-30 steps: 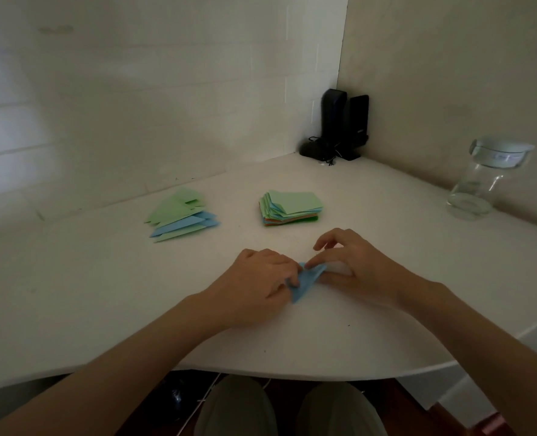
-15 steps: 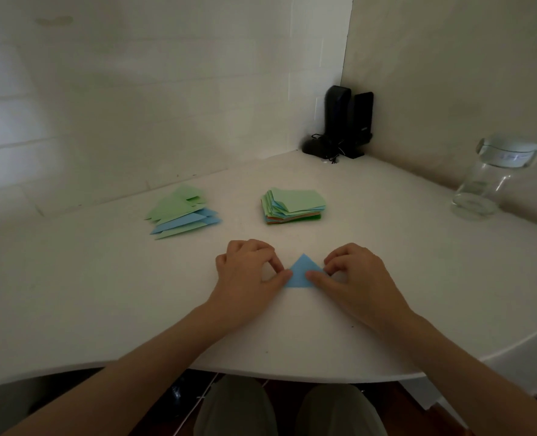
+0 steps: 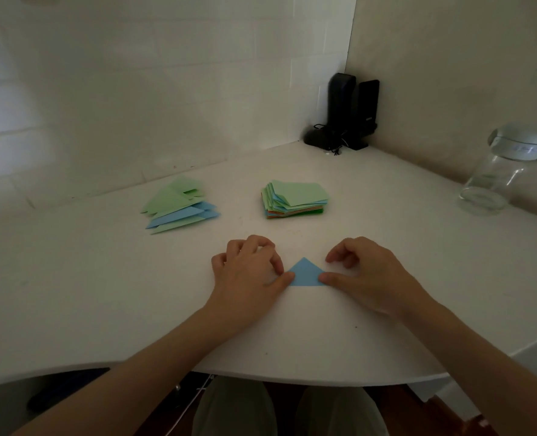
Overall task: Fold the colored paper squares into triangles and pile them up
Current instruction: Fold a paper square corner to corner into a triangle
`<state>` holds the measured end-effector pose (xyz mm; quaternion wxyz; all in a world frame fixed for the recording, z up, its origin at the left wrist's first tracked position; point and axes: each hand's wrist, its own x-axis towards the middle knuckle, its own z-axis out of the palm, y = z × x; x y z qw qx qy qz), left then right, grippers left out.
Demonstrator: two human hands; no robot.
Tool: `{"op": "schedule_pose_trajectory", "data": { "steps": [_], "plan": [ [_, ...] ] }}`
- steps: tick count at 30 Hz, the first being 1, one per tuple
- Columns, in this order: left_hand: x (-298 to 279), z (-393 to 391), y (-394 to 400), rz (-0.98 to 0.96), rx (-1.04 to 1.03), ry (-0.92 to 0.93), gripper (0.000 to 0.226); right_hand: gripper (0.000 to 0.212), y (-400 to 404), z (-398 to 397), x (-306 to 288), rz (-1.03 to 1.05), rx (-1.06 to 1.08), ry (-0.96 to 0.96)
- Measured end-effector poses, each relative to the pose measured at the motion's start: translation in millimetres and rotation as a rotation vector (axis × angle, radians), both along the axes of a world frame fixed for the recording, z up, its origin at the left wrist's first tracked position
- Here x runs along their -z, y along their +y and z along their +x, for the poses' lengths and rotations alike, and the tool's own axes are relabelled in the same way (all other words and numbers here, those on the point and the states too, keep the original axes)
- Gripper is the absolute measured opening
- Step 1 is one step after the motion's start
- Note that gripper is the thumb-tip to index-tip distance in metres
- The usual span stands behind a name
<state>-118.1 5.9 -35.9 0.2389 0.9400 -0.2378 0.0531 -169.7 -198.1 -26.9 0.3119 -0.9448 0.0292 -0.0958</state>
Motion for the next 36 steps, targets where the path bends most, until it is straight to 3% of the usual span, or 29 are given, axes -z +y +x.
{"op": "schedule_pose_trajectory", "data": {
  "steps": [6, 13, 17, 21, 26, 32, 36],
  "plan": [
    [-2.0, -5.6, 6.3, -0.102, 0.132, -0.081, 0.007, 0.019, -0.9, -10.7, 1.1, 0.024, -0.024, -0.064],
    [-14.8, -22.9, -21.0, 0.068, 0.137, -0.107, 0.039, 0.02, 13.8, -17.8, 0.1, 0.005, -0.009, -0.106],
    [-26.2, -17.3, -33.1, 0.118, 0.057, 0.067, 0.054, 0.02, 15.1, -21.4, 1.7, -0.005, 0.017, -0.109],
    [-29.5, -13.5, -34.6, -0.006, 0.06, 0.197, 0.053, 0.024, 12.7, -21.6, 1.2, 0.029, 0.036, -0.1],
    [-24.5, -11.1, -23.8, -0.272, 0.098, 0.222, 0.019, 0.019, 14.7, -16.0, -0.2, 0.005, 0.045, -0.061],
    [-35.2, 10.7, 3.2, -0.608, 0.001, 0.45, 0.005, 0.017, 25.6, 8.8, -9.3, 0.05, 0.057, -0.144],
    [-41.8, 54.0, 43.6, -0.669, -0.147, 0.366, 0.009, 0.018, 24.5, 39.9, -18.4, 0.03, 0.16, -0.218]
  ]
}}
